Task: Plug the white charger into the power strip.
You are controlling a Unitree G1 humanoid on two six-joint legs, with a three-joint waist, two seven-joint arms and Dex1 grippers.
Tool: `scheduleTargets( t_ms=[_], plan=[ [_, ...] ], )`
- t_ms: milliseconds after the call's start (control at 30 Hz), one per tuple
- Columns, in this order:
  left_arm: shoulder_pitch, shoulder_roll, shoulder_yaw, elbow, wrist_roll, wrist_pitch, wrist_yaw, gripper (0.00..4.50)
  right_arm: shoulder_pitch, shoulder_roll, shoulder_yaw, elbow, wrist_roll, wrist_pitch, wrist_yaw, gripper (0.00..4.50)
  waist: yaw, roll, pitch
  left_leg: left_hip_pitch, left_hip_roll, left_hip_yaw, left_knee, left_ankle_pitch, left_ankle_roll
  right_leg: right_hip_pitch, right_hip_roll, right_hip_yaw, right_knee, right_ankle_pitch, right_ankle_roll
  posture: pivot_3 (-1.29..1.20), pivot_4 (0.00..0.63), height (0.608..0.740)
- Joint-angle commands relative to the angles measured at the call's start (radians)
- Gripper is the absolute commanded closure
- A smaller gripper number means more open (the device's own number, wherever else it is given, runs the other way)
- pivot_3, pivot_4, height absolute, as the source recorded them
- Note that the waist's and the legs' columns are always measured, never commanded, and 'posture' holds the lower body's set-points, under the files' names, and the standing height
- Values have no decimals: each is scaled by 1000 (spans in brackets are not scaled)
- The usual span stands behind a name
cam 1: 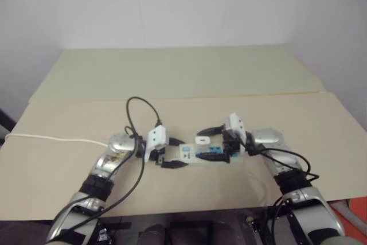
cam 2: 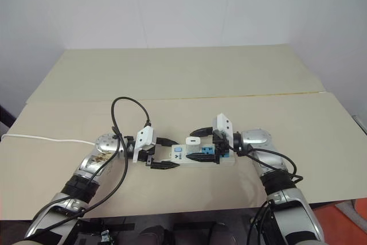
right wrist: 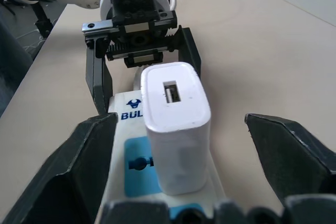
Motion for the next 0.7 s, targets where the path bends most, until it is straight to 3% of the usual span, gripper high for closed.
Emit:
scheduleTargets(
  t_ms=[33,333,367,433,700],
  plan=[
    [-11,0,0,18,20,-1,12,1262,15,-13,-26,-42,18,31,-4,20,1,0,0,-1,0,0,0,0,0,-1,0,0,0,0,0,0,150,740],
    [-21,3,16,12,20,9,29,1262,23,-83,-118,-182,104,113,1,20,8,0,0,-12,-2,1,1,1,0,-11,0,0,1,0,0,0,150,740],
    [-22,5,17,11,18,13,30,535,25,-90,-127,-193,112,120,-1,0,7,0,0,-12,-1,1,1,1,0,-11,1,0,0,0,0,0,150,740],
    [-21,8,19,3,16,20,29,40,28,-108,-151,-218,130,132,-5,0,7,0,1,-13,-1,1,1,1,0,-12,1,-1,0,0,0,0,150,740],
    [-15,38,85,-126,-86,103,1,40,64,-185,-243,-302,200,207,-27,0,10,-1,2,-17,-2,0,1,1,0,-13,2,-2,0,0,2,0,150,740]
  ],
)
